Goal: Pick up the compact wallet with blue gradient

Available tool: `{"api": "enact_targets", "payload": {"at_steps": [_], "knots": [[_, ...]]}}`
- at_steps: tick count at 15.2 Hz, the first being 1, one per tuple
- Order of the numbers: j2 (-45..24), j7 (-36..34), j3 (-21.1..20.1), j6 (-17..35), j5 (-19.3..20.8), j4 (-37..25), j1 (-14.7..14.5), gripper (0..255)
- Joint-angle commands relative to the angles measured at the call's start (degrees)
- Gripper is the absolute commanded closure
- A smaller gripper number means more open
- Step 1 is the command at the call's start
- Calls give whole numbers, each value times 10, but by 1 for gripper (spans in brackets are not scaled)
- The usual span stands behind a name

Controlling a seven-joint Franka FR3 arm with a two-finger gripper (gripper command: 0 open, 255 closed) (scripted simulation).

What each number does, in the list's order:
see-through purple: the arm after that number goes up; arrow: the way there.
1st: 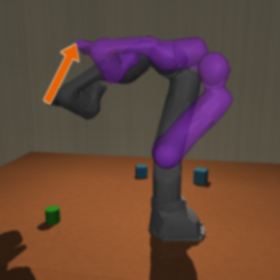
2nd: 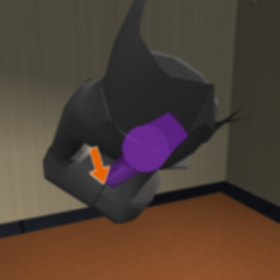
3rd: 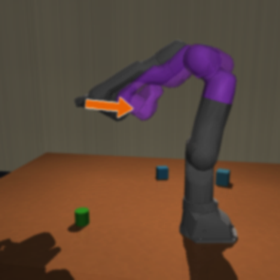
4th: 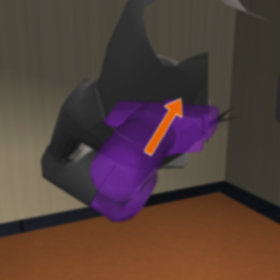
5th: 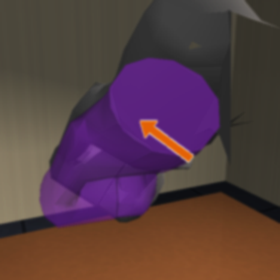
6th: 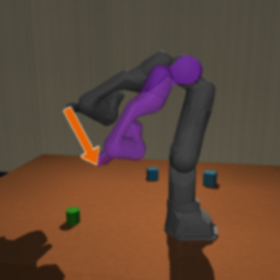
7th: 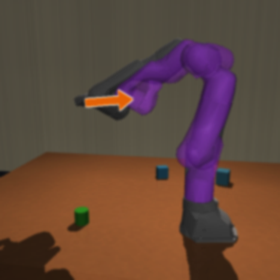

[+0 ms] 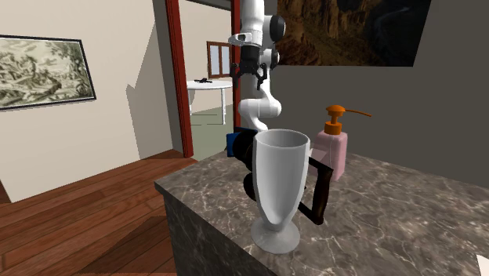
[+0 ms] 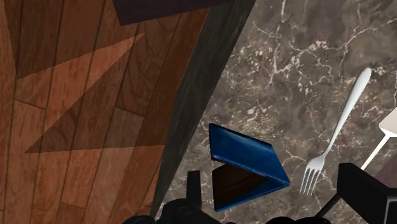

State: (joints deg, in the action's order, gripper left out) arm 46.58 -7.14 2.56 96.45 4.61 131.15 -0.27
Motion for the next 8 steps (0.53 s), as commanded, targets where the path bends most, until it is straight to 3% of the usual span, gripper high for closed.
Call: {"api": "enact_targets", "payload": {"at_steps": [1, 8], "knots": [[0, 0, 0, 0, 0, 0, 0, 0], [-156, -61, -17, 56, -22, -38, 3, 0]]}}
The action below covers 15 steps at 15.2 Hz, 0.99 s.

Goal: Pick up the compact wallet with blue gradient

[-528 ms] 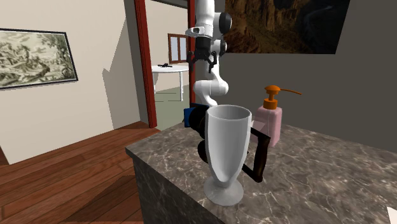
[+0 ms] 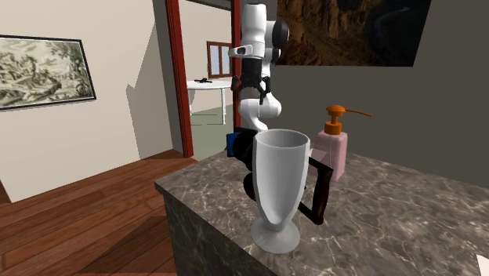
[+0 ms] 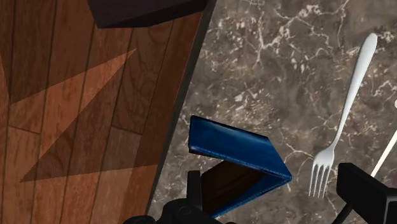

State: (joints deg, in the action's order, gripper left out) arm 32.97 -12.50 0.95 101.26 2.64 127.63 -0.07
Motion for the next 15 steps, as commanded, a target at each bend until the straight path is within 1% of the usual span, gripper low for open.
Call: {"api": "enact_targets", "payload": {"at_steps": [1, 7, 8, 15], "knots": [[-43, -15, -2, 14, -6, -11, 1, 0], [-183, -59, -10, 43, -23, -71, 3, 0], [-188, -61, -10, 44, -24, -73, 2, 0], [-197, -61, -10, 103, -24, -23, 2, 0]]}}
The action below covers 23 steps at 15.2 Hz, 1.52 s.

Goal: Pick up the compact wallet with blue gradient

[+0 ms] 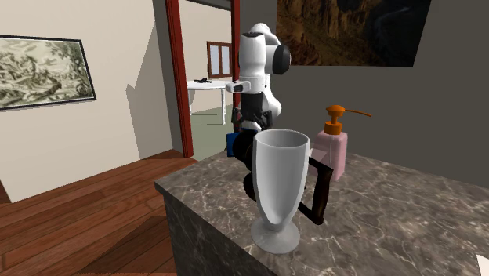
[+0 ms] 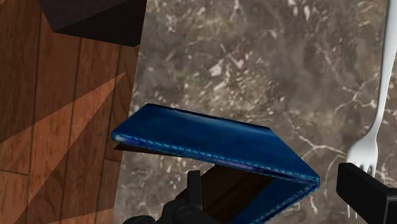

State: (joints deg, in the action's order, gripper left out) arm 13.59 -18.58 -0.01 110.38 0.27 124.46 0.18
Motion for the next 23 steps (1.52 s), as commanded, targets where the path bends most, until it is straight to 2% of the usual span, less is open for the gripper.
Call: {"api": "enact_targets", "payload": {"at_steps": [1, 2, 3, 12, 23], "knots": [[-3, 0, 0, 12, 0, 9, 0, 0], [-3, 0, 0, 12, 0, 9, 0, 0], [-2, 0, 0, 11, 0, 9, 0, 255], [-3, 0, 0, 12, 0, 9, 0, 255], [7, 0, 0, -73, 0, -66, 0, 255]]}}
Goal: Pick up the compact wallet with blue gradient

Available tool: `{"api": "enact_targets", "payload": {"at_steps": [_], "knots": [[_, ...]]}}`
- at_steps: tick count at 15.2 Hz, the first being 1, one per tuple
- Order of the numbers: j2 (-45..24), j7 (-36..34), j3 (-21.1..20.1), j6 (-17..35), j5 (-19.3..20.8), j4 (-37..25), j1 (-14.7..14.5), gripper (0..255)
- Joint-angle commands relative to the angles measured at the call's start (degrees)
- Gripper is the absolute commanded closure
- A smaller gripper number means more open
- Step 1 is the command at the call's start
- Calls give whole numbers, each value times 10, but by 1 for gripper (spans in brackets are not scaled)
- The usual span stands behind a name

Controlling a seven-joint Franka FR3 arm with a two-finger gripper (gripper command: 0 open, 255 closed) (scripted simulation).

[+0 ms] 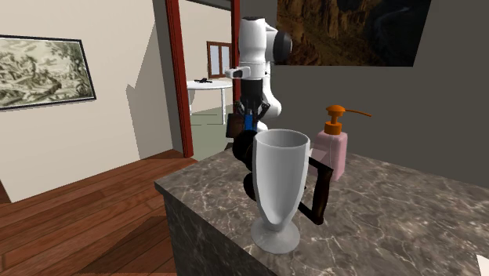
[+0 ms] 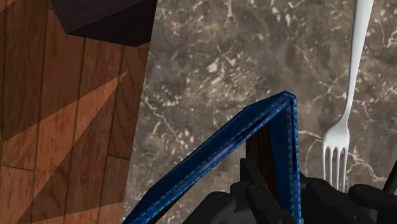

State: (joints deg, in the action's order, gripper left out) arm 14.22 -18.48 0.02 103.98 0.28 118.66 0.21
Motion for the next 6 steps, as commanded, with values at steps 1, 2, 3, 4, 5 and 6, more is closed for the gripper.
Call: {"api": "enact_targets", "payload": {"at_steps": [1, 2, 3, 4, 5, 6], "knots": [[1, -1, -1, -17, 0, -16, 0, 255], [1, -1, -1, -25, 0, -24, 0, 255], [1, -1, -1, -33, 0, -31, 0, 255], [1, -1, -1, -40, 0, -39, 0, 255], [1, -1, -1, -41, 0, -41, 0, 255], [1, -1, -1, -41, 0, -41, 0, 255]]}}
